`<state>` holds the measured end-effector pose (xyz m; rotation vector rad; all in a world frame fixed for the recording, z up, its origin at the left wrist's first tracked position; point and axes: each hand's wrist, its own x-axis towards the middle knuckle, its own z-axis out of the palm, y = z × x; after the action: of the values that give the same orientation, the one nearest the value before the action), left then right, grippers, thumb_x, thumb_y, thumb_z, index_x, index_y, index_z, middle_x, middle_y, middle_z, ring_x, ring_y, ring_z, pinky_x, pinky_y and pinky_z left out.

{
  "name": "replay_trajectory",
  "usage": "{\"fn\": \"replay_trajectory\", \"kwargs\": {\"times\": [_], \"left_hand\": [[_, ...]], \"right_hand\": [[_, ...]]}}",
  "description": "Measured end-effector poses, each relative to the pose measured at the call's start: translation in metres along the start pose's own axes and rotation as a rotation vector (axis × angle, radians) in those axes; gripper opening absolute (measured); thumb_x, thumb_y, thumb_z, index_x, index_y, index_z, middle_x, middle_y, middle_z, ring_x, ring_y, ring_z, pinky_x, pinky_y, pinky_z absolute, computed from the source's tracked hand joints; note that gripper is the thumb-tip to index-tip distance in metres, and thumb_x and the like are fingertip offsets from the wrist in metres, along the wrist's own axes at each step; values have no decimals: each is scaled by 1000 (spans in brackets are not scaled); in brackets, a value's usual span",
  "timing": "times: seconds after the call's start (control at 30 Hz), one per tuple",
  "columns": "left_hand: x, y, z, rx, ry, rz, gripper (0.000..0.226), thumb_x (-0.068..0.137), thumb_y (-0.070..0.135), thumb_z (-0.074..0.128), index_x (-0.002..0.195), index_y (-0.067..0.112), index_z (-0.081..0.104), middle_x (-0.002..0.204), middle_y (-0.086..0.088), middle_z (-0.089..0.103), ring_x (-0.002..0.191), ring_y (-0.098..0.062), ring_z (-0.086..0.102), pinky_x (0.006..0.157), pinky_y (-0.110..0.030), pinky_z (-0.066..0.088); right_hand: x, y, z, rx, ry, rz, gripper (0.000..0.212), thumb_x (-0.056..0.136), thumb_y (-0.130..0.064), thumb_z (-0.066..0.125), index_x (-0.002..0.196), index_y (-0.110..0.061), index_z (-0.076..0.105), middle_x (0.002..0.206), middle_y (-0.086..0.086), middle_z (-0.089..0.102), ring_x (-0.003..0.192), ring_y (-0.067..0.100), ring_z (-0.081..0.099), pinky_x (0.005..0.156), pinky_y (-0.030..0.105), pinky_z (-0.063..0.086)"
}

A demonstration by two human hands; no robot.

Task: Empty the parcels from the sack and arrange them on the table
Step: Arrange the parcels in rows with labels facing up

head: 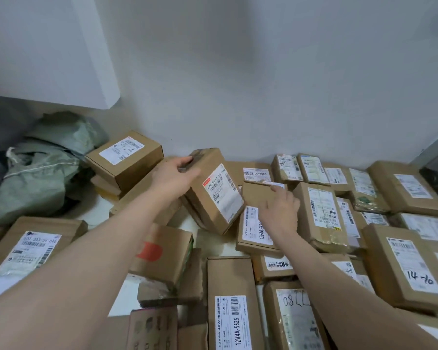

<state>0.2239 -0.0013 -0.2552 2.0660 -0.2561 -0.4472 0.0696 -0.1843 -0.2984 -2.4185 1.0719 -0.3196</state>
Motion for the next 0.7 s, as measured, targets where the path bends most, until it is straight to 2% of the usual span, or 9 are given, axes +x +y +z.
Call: {"fn": "replay_trajectory", "kwargs": {"times": [0.1, 0.17, 0.23, 0.33, 0.4, 0.5, 0.57, 0.63, 0.7], "left_hand": [[3, 1, -4, 30, -54, 51, 45, 85, 41, 63, 130, 35, 60, 126, 9, 58, 116, -13, 53, 102, -29, 44], [3, 3, -6, 18, -109, 80, 40, 91, 35, 61, 130, 31, 61, 125, 11, 57, 111, -7, 52, 93, -21, 40], [4, 2, -6, 2, -155, 86, 39, 93, 35, 59, 131, 29, 60, 128, 11, 57, 112, -6, 52, 90, -18, 37], [8, -9, -4, 4, -116, 53, 45, 93, 35, 59, 137, 27, 54, 133, 5, 56, 118, -12, 52, 92, -20, 37], [9, -20, 0, -13, -90, 2, 53, 93, 33, 61, 142, 25, 44, 133, 1, 54, 118, -17, 54, 95, -25, 41], [11, -33, 9, -13, -150, -35, 64, 93, 27, 62, 149, 23, 32, 141, -2, 49, 120, -18, 52, 104, -32, 42], [13, -35, 14, 58, -174, -20, 65, 95, 22, 60, 151, 19, 28, 144, -3, 45, 120, -15, 47, 103, -24, 34], [18, -36, 19, 157, -202, -9, 69, 94, 22, 61, 152, 16, 24, 149, -3, 41, 130, -18, 42, 105, -23, 30], [26, -38, 21, 326, -226, -5, 80, 92, 29, 63, 155, 21, 14, 155, -6, 32, 142, -27, 30, 115, -37, 28]], "right_hand": [[3, -24, 1, 272, -98, -89, 52, 95, -38, 54, 141, -18, 42, 137, -2, 51, 128, 18, 45, 107, 41, 40], [4, -41, 4, 384, -231, -71, 66, 93, -49, 53, 147, -19, 32, 141, -4, 48, 127, 15, 47, 106, 40, 43], [5, -54, 12, 412, -319, -64, 78, 91, -54, 53, 153, -20, 18, 148, -2, 43, 132, 17, 45, 107, 38, 40], [3, -63, 28, 361, -340, -94, 90, 88, -55, 58, 154, -29, 2, 156, -1, 30, 141, 21, 34, 111, 42, 35], [-1, -64, 37, 252, -315, -120, 92, 87, -58, 57, 153, -33, -4, 159, 3, 23, 143, 25, 30, 109, 47, 37], [-6, -61, 45, 117, -294, -143, 85, 91, -57, 50, 153, -35, -4, 157, 10, 22, 131, 30, 45, 98, 44, 45], [-7, -60, 50, 72, -300, -134, 78, 94, -56, 47, 152, -39, -2, 155, 14, 24, 120, 32, 54, 91, 43, 47], [-7, -61, 55, 6, -306, -148, 71, 95, -52, 46, 151, -41, 3, 146, 16, 31, 108, 33, 59, 87, 42, 50], [-7, -65, 59, -49, -322, -161, 69, 95, -47, 49, 151, -40, 9, 135, 14, 37, 104, 33, 58, 87, 41, 51]]}}
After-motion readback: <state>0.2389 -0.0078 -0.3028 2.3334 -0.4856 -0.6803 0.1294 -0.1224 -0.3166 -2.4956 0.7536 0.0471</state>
